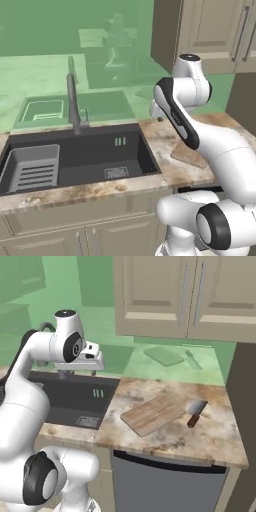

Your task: Move the cutting board and knife to the sink. Then move spray from the cabinet to the counter.

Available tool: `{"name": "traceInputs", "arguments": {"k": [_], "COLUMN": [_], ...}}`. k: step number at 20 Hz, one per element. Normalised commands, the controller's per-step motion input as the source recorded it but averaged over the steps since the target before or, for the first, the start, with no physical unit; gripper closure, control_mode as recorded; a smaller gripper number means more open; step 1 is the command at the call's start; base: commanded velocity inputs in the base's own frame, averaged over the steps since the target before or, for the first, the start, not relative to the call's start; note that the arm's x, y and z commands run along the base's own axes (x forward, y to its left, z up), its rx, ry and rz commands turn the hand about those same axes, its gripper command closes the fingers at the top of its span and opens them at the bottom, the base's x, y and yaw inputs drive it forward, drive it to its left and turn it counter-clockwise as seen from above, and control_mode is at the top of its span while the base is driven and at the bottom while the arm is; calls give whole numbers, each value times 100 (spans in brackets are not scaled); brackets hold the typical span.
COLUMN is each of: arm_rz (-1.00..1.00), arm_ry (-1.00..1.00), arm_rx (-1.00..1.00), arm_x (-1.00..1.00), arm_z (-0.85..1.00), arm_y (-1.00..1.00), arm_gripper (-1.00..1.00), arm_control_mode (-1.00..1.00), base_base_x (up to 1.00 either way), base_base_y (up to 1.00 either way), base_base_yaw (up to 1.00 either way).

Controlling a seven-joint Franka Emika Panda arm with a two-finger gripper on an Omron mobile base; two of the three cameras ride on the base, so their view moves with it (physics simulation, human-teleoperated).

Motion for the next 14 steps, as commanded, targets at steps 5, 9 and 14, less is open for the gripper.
{"name": "traceInputs", "arguments": {"k": [5, 9, 14], "arm_rz": [0, 0, 0], "arm_ry": [0, 0, 0], "arm_rx": [0, 0, 0], "arm_x": [0, 0, 0], "arm_z": [0, 0, 0], "arm_y": [0, 0, 0], "arm_gripper": [-100, -100, -100], "arm_control_mode": [100, 100, 100], "base_base_x": [0, 15, 22], "base_base_y": [45, 35, 30], "base_base_yaw": [-1, -1, -1]}}
